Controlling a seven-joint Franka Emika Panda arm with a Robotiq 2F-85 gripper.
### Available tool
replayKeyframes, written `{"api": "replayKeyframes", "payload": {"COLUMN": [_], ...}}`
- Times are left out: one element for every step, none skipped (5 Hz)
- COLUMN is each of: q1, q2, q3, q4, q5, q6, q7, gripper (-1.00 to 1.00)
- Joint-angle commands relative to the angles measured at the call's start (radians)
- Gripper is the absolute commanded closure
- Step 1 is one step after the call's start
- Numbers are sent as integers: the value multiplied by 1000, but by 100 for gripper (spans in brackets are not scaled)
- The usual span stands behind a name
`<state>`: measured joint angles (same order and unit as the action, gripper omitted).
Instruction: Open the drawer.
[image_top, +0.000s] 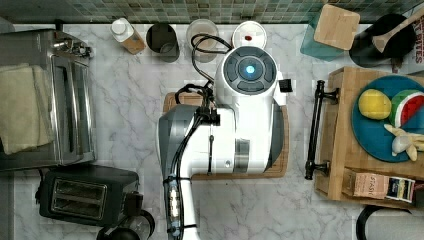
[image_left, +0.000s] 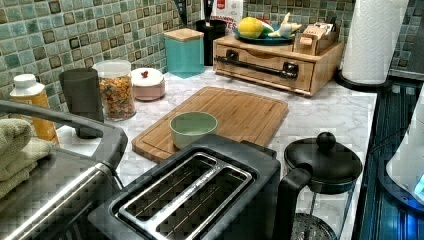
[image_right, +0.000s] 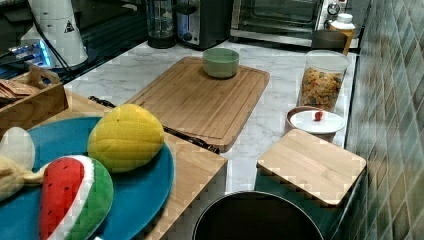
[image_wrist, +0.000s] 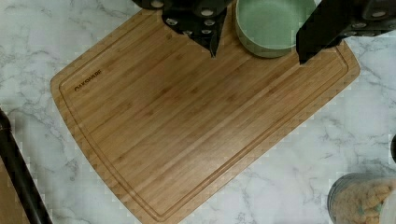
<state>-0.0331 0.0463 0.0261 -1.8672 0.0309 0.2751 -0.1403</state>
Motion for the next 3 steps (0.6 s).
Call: {"api": "replayKeyframes", "payload": {"q1": [2,-15,-26], "q2": [0,17,3], "q3": [2,-11,-54], "q4": [-2,-19,-60], "q5": [6,4,-2], "q6": [0,45,90], "q7": [-1,-93,-208], "gripper": [-100,-100,-100]}}
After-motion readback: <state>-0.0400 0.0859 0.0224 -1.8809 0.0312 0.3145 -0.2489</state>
